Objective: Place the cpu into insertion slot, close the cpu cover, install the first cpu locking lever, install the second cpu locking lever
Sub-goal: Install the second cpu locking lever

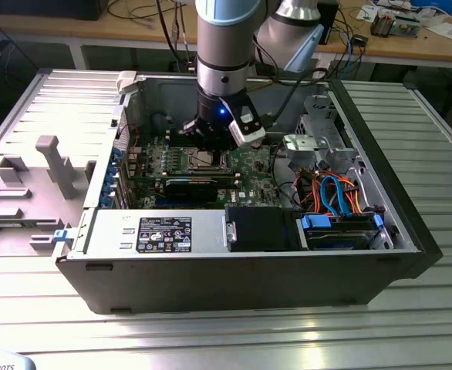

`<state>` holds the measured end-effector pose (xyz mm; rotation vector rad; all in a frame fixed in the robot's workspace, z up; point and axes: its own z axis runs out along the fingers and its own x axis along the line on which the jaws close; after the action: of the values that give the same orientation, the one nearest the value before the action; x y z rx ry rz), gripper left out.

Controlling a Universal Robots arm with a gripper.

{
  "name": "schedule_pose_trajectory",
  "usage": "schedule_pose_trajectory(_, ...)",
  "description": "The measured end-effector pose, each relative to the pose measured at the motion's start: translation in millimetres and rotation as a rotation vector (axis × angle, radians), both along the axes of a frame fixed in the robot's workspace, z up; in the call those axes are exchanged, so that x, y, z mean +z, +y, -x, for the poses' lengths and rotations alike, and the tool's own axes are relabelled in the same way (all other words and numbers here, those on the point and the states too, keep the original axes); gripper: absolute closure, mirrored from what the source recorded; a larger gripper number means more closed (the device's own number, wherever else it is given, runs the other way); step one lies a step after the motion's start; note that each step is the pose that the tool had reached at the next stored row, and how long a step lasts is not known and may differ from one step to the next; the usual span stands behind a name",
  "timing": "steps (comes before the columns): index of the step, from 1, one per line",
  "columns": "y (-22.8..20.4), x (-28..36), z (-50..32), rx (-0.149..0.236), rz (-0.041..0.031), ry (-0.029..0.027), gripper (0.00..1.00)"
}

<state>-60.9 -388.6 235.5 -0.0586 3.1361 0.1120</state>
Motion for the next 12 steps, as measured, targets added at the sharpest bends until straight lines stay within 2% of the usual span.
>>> schedule_pose_trajectory(1, -2.6, -0.1, 0.0, 0.0, -0.0117, 0.0, 0.89)
schedule_pose_trajectory(4, -10.5, -0.3, 0.0, 0.0, -0.0373, -0.0001, 0.89)
schedule_pose_trajectory(6, -18.5, -0.3, 0.0, 0.0, -0.0617, 0.0, 0.89)
schedule_pose_trajectory(7, -20.2, -0.4, -0.1, 0.0, -0.0643, -0.0001, 0.89)
schedule_pose_trajectory(10, -24.1, -0.4, 0.0, 0.0, -0.065, -0.0001, 0.89)
schedule_pose_trajectory(12, -26.0, -0.8, 0.2, 0.0, -0.073, -0.0001, 0.89)
